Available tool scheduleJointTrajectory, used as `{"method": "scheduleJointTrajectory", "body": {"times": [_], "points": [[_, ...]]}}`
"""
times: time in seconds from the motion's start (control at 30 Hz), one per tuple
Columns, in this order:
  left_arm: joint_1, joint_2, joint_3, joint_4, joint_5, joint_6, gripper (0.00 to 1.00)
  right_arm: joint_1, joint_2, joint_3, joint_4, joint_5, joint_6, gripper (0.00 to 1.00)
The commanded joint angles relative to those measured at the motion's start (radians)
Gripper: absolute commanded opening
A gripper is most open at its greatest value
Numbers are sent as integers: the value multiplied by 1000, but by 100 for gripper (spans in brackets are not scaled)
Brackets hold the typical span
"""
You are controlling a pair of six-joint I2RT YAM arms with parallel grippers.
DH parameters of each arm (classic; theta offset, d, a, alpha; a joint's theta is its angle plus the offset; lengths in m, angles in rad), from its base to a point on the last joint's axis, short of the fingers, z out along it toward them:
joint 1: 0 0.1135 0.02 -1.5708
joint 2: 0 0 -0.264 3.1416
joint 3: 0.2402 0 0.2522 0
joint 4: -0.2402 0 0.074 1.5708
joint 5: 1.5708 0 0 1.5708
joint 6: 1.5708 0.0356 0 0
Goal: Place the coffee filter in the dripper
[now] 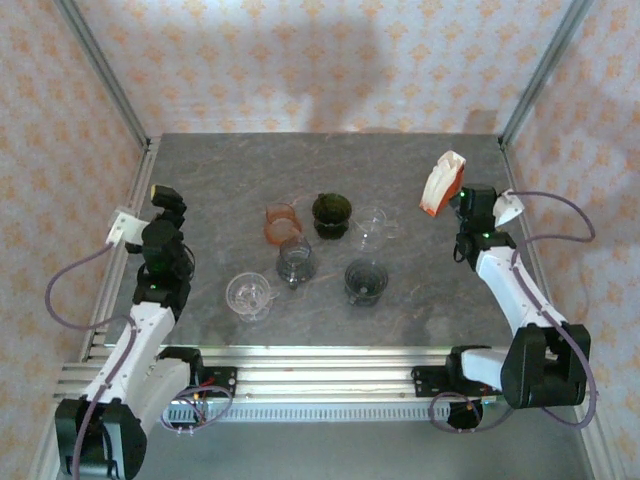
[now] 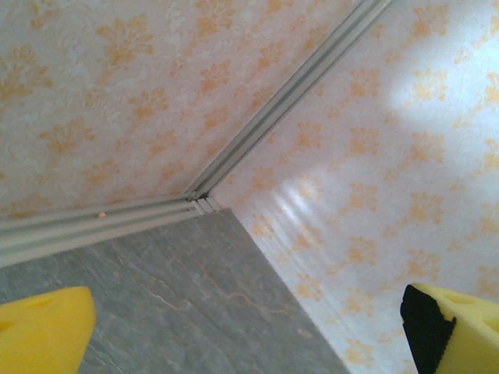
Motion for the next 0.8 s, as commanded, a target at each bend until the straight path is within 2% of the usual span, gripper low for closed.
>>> {"method": "scheduleJointTrajectory", "body": {"times": [0.0, 0.13, 0.3, 0.43, 0.53, 0.6, 0.67, 0.7, 0.77], "points": [[22, 12, 54, -124, 164, -145, 100, 12, -11, 14, -56, -133, -51, 99], [27, 28, 31, -7, 344, -141, 100, 64, -15, 39, -102, -235, -137, 100], [27, -9, -16, 55, 439, -195, 100, 186, -57, 59, -139, -334, -202, 95], [26, 15, 53, -62, 597, -162, 99, 333, -26, 132, -183, -388, -256, 85], [20, 79, 146, -212, 756, -113, 89, 457, 63, 207, -221, -391, -292, 81], [-5, 120, 181, -282, 828, -82, 87, 524, 130, 252, -229, -417, -297, 76], [-63, 133, 195, -348, 822, -49, 92, 581, 194, 285, -215, -435, -293, 70], [-99, 134, 195, -373, 805, -37, 99, 614, 228, 305, -210, -442, -297, 69], [-156, 129, 190, -407, 775, -20, 100, 663, 294, 349, -205, -445, -299, 68]]}}
